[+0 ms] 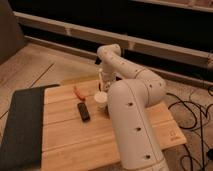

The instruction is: Place the bottle in the ceramic bowl

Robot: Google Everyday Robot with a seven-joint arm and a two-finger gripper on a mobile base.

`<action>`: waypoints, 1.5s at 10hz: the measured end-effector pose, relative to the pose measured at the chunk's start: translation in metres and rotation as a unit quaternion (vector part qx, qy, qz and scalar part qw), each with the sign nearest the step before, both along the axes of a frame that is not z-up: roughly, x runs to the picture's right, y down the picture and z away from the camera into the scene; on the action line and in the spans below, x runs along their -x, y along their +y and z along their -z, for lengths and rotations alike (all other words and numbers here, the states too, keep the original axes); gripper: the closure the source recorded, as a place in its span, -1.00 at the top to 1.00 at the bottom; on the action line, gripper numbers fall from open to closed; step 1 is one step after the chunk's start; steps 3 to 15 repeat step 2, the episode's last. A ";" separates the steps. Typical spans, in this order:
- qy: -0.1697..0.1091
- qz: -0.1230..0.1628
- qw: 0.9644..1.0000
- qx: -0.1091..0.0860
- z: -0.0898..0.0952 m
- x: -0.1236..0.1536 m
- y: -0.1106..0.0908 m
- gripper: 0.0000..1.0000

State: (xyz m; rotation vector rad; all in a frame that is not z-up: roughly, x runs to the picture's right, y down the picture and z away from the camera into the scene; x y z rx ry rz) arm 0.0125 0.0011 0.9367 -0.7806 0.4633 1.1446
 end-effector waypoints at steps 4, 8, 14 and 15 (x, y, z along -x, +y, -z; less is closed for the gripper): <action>-0.006 0.000 1.000 -0.002 0.001 0.003 -0.001 0.60; -0.006 0.000 1.000 -0.002 0.001 0.003 -0.001 0.60; -0.006 0.000 1.000 -0.002 0.001 0.003 -0.001 0.60; -0.006 0.000 1.000 -0.002 0.001 0.003 -0.001 0.60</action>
